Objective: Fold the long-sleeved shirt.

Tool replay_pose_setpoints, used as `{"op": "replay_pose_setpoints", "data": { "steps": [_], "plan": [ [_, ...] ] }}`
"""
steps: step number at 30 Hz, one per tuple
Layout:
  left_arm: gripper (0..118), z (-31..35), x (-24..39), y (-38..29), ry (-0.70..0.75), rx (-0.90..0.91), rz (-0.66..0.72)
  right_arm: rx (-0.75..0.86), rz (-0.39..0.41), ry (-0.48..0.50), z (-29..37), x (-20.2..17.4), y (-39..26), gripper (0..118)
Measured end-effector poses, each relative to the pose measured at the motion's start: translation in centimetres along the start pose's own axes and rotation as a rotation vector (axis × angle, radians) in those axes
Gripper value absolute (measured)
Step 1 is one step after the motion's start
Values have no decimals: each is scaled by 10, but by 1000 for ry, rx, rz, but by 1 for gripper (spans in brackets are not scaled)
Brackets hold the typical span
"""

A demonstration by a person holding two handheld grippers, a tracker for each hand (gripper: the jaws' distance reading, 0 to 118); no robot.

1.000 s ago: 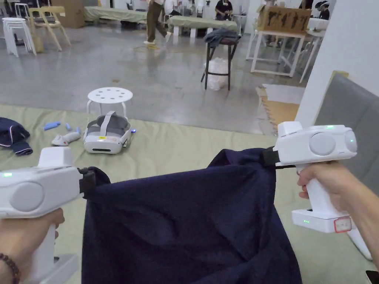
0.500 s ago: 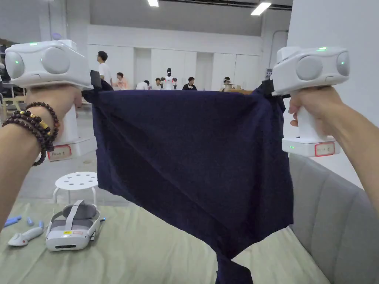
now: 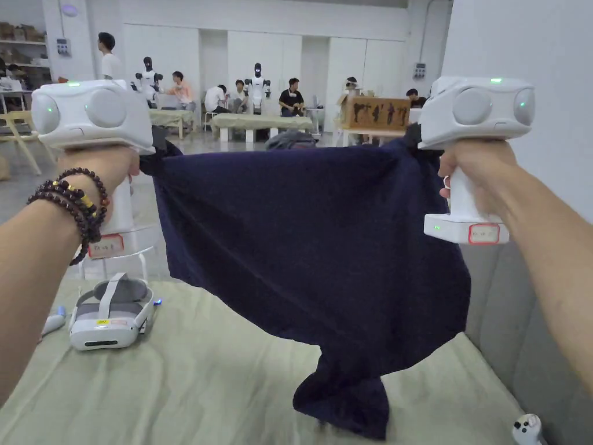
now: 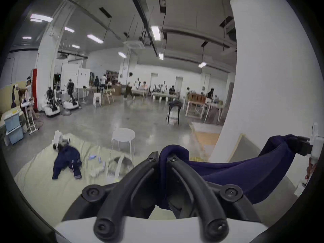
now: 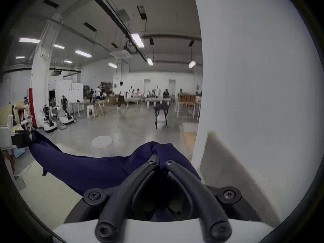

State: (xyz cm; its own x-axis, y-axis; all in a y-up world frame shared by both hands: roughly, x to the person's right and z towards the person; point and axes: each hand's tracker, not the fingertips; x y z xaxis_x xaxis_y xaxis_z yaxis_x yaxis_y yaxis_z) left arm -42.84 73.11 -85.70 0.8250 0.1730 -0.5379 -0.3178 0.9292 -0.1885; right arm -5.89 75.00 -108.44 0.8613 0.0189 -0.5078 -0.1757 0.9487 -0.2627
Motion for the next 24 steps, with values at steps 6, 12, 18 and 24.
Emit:
{"op": "replay_pose_setpoints", "data": {
  "steps": [6,12,18,24],
  "plan": [
    [10,-24,-23,-140,49,-192,33,-229,-71,9,-46,-4,-149,1],
    [9,-5,-46,-192,35,-268,60,-259,-29,41,-25,-5,-198,1],
    [9,91,-50,-232,56,-206,-7,-173,-3,96,82,-9,-240,1],
    [9,201,-80,-345,60,-269,12,-237,-27,120,195,-14,-367,1]
  ]
}}
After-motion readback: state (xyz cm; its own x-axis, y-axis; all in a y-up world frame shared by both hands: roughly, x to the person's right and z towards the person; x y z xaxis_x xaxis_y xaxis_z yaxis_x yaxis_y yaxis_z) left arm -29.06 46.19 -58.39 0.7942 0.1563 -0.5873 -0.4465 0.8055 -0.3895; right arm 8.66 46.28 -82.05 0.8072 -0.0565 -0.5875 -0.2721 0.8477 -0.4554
